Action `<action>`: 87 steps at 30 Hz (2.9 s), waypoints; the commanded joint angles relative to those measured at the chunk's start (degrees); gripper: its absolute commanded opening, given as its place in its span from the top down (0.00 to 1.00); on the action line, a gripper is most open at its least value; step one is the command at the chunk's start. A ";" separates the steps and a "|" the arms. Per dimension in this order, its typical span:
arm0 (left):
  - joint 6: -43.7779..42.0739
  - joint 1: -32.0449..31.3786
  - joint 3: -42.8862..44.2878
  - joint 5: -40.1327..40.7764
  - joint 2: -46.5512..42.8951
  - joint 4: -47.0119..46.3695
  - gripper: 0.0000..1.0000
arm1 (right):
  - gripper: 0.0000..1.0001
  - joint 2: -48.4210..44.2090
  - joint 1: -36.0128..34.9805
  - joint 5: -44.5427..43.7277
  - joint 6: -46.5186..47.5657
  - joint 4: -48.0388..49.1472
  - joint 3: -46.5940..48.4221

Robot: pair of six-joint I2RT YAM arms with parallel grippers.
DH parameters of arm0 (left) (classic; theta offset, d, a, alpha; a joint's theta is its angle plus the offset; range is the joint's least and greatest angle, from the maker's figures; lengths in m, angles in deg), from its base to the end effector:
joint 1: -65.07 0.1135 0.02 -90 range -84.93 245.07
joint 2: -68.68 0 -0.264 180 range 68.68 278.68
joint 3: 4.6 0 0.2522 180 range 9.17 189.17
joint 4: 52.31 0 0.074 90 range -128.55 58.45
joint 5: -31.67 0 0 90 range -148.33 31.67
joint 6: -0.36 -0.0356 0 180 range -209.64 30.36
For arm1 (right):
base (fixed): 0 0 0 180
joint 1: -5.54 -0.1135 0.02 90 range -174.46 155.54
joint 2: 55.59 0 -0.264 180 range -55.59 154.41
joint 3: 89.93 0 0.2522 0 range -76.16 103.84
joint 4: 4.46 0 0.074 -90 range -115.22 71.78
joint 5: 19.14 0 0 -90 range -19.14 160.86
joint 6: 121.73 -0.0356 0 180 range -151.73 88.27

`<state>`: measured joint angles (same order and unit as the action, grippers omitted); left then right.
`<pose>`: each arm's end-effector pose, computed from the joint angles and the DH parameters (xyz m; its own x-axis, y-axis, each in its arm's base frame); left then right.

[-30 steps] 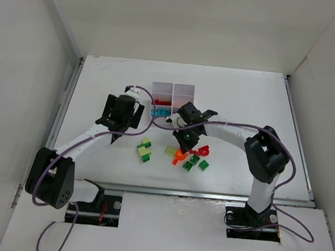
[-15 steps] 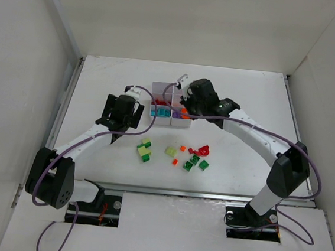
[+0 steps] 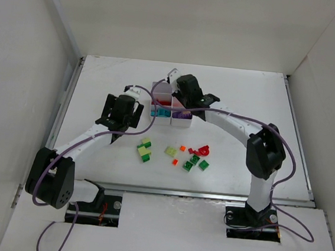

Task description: Sort the legos into containers by color

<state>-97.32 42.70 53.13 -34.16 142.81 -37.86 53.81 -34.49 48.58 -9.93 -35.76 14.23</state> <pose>0.2655 -0.0935 0.2416 -0.4670 0.3240 -0.8228 0.0853 0.9426 0.3228 0.3492 0.2757 0.2758 -0.2889 -0.6914 -0.6622 -0.5053 0.6976 -0.5080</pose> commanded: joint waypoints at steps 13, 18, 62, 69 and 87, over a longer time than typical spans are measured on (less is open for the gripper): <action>-0.23 0.93 1.30 1.06 0.14 -1.30 0.00 | 0.31 -1.29 0.39 0.85 -0.26 1.54 4.71; -0.23 0.93 1.30 1.06 0.14 -1.30 0.00 | 0.31 -7.70 0.39 6.42 -3.35 -0.21 0.94; 0.30 0.93 -0.90 0.18 -2.06 -1.83 0.00 | 1.00 -11.66 -0.67 29.76 -8.69 -8.04 -13.67; 0.30 0.93 -0.90 0.18 -2.06 -2.35 0.00 | 1.00 -14.05 4.69 22.82 -18.53 -1.71 -6.38; -0.23 0.93 -0.90 0.18 -2.06 -2.36 0.00 | 1.00 2.56 6.98 20.25 -24.61 -3.20 8.31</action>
<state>-97.32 43.42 52.74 -34.34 143.07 -38.78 56.43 -27.73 68.51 -33.12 -39.70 19.16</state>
